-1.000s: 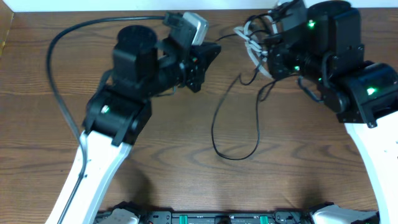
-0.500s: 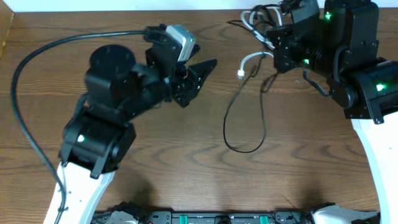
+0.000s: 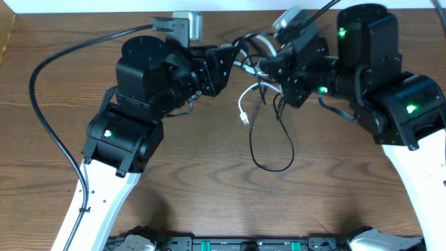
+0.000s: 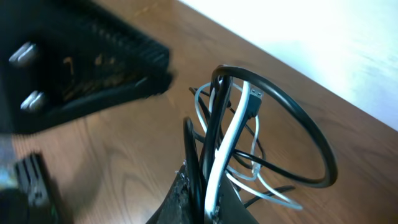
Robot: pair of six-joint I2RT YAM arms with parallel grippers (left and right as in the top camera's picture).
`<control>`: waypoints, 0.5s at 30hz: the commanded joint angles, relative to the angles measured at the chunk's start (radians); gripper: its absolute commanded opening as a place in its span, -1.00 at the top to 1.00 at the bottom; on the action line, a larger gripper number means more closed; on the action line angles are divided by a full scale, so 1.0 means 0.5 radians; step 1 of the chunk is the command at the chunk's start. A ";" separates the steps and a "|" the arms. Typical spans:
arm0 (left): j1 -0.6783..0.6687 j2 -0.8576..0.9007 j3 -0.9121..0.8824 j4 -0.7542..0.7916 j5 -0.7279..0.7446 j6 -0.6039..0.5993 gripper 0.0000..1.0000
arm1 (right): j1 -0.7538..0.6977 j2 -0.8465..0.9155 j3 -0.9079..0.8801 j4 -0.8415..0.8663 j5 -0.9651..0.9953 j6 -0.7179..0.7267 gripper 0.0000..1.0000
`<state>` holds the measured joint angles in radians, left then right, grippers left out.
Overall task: Untangle cables
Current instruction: 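Hold cable loops with both grippers and work them apart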
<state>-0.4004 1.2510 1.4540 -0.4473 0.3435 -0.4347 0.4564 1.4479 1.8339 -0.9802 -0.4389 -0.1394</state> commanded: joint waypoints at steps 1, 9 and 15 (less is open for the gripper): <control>0.005 -0.003 0.025 -0.049 -0.220 -0.476 0.08 | 0.048 -0.056 0.052 0.007 0.047 -0.206 0.98; 0.005 0.031 0.024 -0.108 -0.296 -0.748 0.09 | 0.048 -0.074 0.052 0.146 0.057 -0.225 0.98; 0.005 0.073 0.024 -0.100 -0.253 -0.819 0.09 | 0.050 -0.075 0.052 0.178 0.056 -0.225 0.98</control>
<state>-0.4004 1.2728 1.4540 -0.4984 0.2108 -0.8104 0.4770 1.4368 1.8339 -0.9001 -0.4107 -0.2363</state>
